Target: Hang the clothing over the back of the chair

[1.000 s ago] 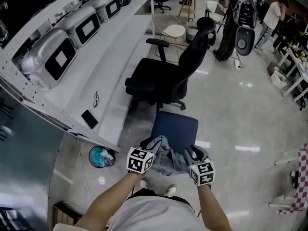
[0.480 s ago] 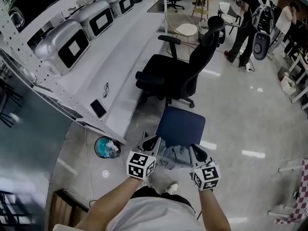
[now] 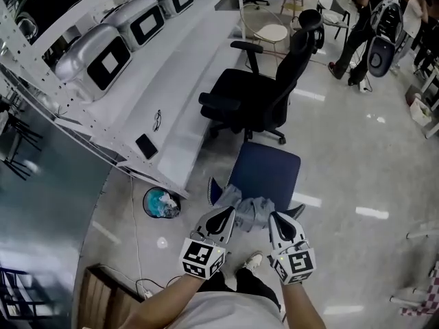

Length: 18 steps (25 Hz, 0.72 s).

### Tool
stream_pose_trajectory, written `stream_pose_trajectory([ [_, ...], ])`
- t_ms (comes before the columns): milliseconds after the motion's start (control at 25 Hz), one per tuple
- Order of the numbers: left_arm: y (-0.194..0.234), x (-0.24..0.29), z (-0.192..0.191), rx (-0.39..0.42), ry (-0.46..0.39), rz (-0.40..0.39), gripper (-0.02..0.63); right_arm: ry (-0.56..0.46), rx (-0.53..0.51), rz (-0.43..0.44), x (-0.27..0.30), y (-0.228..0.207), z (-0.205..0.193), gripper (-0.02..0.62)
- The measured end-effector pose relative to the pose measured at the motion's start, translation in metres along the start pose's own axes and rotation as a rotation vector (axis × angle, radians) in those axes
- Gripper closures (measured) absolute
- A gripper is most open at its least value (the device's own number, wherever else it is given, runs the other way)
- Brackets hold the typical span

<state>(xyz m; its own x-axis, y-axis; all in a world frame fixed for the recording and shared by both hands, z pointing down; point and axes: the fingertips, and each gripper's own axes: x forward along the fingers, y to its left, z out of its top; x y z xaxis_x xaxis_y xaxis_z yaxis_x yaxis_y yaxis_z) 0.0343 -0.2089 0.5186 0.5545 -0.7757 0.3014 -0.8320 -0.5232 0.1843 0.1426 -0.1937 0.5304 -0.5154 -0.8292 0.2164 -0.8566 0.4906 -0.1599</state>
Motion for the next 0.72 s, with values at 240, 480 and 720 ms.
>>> stream_pose_trajectory([
  [240, -0.02, -0.023, -0.001, 0.001, -0.032, -0.082, 0.598, -0.018, -0.011, -0.056, -0.028, 0.024, 0.008, 0.574],
  [480, -0.019, -0.078, 0.006, 0.023, -0.114, -0.091, 0.598, -0.02, -0.102, -0.146, -0.047, 0.086, 0.018, 0.574],
  [720, -0.023, -0.115, -0.005, -0.015, -0.135, -0.161, 0.598, -0.007, -0.133, -0.157, -0.068, 0.143, 0.015, 0.574],
])
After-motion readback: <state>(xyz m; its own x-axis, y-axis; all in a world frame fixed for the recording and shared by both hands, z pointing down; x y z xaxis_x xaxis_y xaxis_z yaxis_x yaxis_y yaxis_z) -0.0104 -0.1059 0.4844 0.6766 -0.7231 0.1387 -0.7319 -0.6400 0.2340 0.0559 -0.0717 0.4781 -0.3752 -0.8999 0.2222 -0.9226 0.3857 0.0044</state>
